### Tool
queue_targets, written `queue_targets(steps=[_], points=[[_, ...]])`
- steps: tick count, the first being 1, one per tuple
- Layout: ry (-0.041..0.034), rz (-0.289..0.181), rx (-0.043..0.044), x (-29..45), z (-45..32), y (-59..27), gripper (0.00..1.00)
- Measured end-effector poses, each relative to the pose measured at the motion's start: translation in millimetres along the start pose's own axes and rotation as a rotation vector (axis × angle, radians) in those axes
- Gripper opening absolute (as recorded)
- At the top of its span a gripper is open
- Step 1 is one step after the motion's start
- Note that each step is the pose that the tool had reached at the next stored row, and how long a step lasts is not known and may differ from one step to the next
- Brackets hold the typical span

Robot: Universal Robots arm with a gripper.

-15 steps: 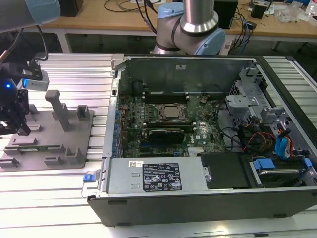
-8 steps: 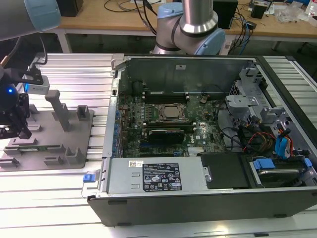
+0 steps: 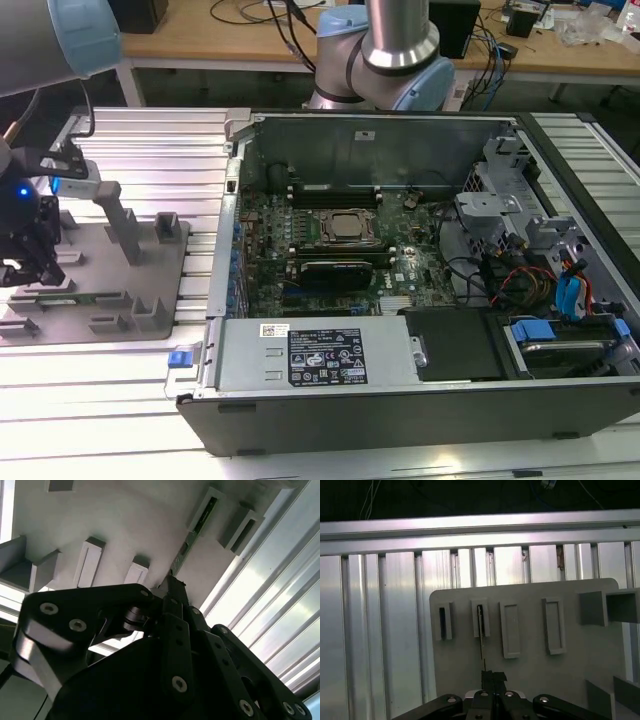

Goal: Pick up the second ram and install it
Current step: 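Pick up the second ram and move it above second insertion slot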

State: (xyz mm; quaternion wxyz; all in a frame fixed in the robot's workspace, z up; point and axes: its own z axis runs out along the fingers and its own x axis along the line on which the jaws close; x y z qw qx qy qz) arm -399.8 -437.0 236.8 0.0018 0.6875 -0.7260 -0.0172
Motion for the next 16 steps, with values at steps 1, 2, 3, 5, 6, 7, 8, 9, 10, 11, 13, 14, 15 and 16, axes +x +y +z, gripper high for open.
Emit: queue_targets(steps=[1, 2, 3, 5, 6, 7, 8, 9, 10, 11, 13, 14, 15, 16], points=[[0.0, -0.001, 0.0001, 0.1, 0.5, 0.5, 0.08], [0.0, -0.002, 0.0, 0.2, 1.0, 1.1, 0.08], [0.0001, -0.004, 0.0, 0.4, 1.8, 2.8, 0.08], [0.0002, -0.009, -0.0001, 0.7, 5.4, 6.2, 0.08], [0.0002, -0.01, -0.0001, 0.8, 6.8, 6.6, 0.08], [0.0003, -0.012, -0.0003, 0.8, 8.1, 7.1, 0.08], [0.0002, -0.016, -0.0003, 1.1, 9.0, 7.4, 0.08], [0.0002, -0.018, -0.0003, 1.7, 9.7, 7.6, 0.08], [0.0004, -0.022, -0.0005, 3.2, 10.4, 7.7, 0.08], [0.0004, -0.023, -0.0005, 3.8, 10.7, 7.7, 0.08], [0.0005, -0.024, -0.0005, 3.9, 10.8, 7.8, 0.08], [0.0005, -0.024, -0.0006, 4.0, 10.8, 7.7, 0.08], [0.0005, -0.025, -0.0005, 4.0, 10.8, 7.7, 0.08], [0.0005, -0.025, -0.0006, 4.0, 10.8, 7.7, 0.08]])
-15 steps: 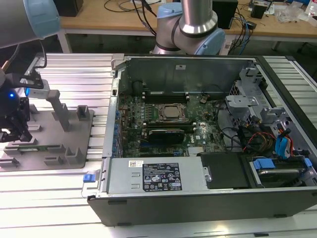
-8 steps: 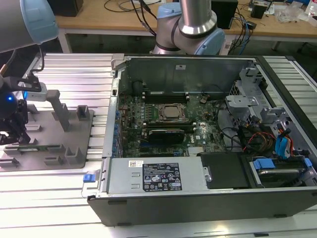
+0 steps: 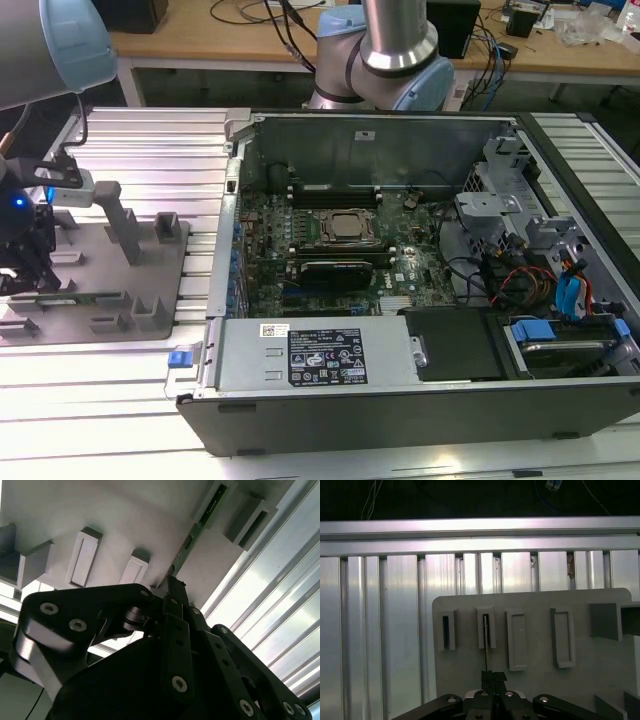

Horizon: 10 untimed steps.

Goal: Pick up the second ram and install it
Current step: 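Pick up the second ram and move it above second insertion slot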

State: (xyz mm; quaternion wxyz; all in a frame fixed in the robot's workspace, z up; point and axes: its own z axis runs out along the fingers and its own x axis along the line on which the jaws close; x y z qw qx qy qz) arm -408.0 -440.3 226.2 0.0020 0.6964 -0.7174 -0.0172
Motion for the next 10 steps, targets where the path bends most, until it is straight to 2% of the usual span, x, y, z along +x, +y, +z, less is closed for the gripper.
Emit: queue_targets(steps=[1, 2, 3, 8, 10], points=[[0.0, 0.0, 0.0, 0.0, 0.0, 0.0, 0.08], [0.0, -0.001, 0.0, 0.0, 0.0, 0.0, 0.21], [0.0001, -0.001, 0.0, 0.0, 0.1, 0.0, 0.28], [0.0014, -0.046, -0.0031, 0.1, 6.4, 0.1, 0.28], [0.0014, -0.048, -0.0035, 0.1, 9.9, 0.1, 0.28]])
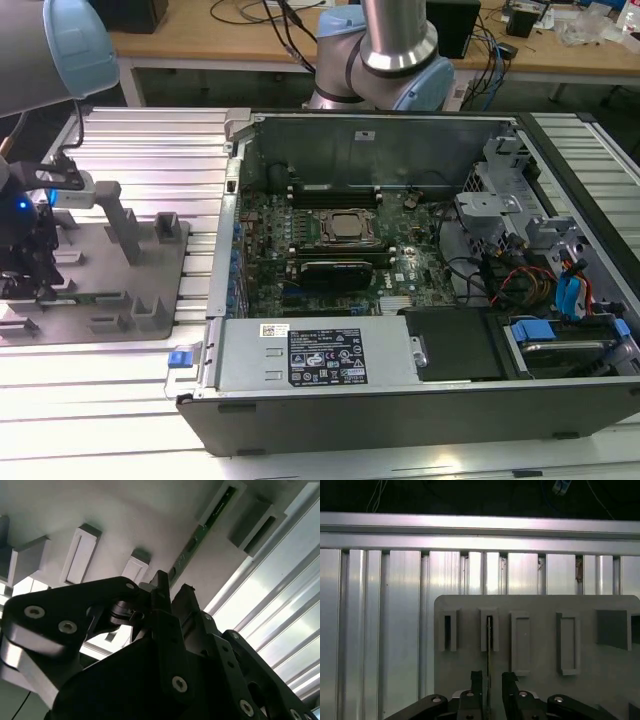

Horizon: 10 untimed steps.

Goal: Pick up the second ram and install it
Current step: 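Pick up the second ram and move it above second insertion slot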

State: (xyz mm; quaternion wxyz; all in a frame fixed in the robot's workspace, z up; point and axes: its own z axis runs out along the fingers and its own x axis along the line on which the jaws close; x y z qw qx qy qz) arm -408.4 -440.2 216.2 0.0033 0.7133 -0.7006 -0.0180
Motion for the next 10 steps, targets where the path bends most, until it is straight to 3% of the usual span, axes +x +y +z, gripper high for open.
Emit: queue_targets(steps=[5, 8, 10], points=[[0.0006, 0.0, -0.0023, -1.0, 7.8, 0.3, 0.28], [0.0012, 0.0, -0.0025, -1.2, 8.1, 0.3, 0.28], [0.0015, 0.0, -0.0025, -1.2, 8.1, 0.3, 0.19]])
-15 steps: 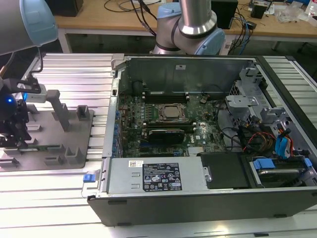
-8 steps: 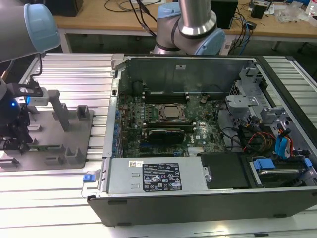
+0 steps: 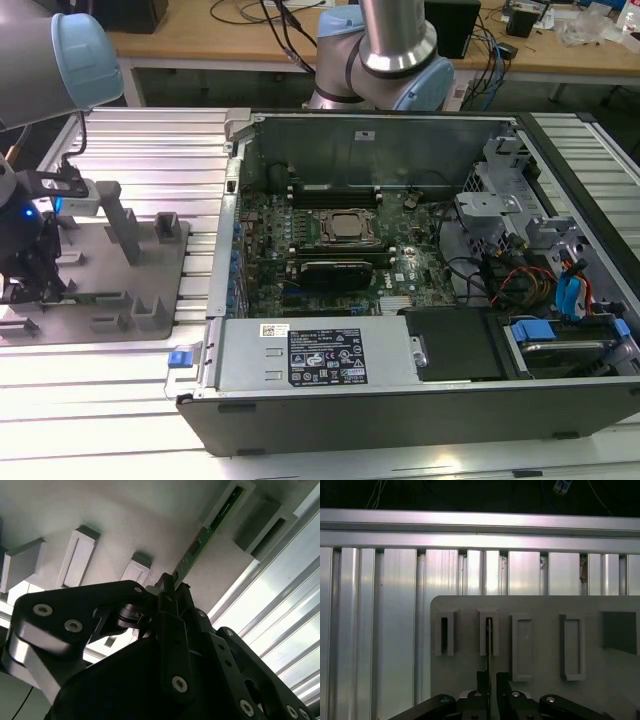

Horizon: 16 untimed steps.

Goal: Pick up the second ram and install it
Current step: 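Pick up the second ram and move it above second insertion slot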

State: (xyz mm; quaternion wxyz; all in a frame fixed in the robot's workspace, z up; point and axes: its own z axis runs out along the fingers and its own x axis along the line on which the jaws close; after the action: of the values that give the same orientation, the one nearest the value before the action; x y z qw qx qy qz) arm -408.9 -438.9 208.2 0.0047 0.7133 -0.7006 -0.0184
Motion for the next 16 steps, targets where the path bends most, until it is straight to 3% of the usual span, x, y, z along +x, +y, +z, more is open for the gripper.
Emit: queue_targets(steps=[10, 12, 16], points=[[0.0003, 0.0, 0.0, 1.6, 0.0, 0.0, 0.19], [0.0003, 0.0, 0.0, 1.6, 0.0, 0.0, 0.1], [0.0003, 0.0, 0.0, 1.7, 0.0, 0.0, 0.09]])
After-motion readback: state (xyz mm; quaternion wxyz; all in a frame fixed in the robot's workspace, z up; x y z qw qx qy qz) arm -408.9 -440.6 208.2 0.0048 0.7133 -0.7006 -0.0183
